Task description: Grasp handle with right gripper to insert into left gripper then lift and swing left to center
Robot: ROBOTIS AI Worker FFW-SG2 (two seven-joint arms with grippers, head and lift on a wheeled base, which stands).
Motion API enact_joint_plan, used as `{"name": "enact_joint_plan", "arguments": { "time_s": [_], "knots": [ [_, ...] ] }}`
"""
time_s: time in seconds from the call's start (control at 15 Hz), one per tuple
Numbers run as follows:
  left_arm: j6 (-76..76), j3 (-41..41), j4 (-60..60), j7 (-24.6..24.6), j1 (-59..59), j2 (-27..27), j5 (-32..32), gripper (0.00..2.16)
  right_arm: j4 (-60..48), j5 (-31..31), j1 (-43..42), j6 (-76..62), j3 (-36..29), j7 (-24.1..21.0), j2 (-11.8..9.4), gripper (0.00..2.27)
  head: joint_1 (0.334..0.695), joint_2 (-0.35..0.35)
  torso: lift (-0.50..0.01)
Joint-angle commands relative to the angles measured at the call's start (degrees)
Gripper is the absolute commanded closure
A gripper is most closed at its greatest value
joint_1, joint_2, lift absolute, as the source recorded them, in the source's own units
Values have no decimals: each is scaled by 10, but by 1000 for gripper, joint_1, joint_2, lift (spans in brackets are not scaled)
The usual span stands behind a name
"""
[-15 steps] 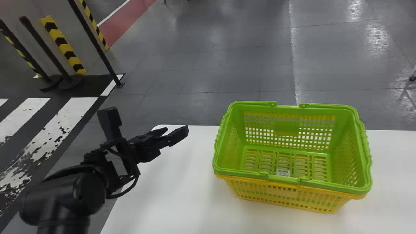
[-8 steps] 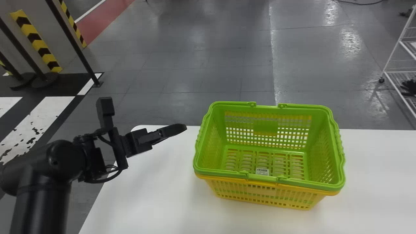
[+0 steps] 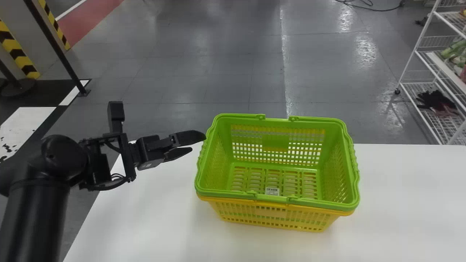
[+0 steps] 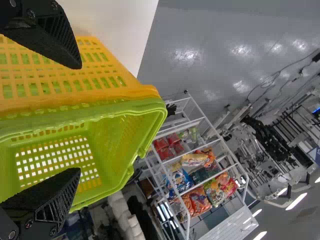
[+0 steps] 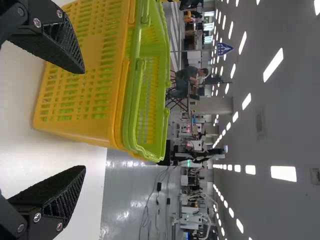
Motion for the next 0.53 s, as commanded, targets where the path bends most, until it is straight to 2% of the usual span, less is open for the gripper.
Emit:
{"name": "enact_joint_plan", "arguments": {
  "time_s": [0.0,0.47],
  "knots": [
    [0,-13,12,0,-10,-1,0,76,-1,0,2,1,-5,0,0,134,695,124,-93],
    [34,-19,2,0,-8,-1,33,80,0,0,1,15,-8,0,3,134,695,84,-93]
  ]
}}
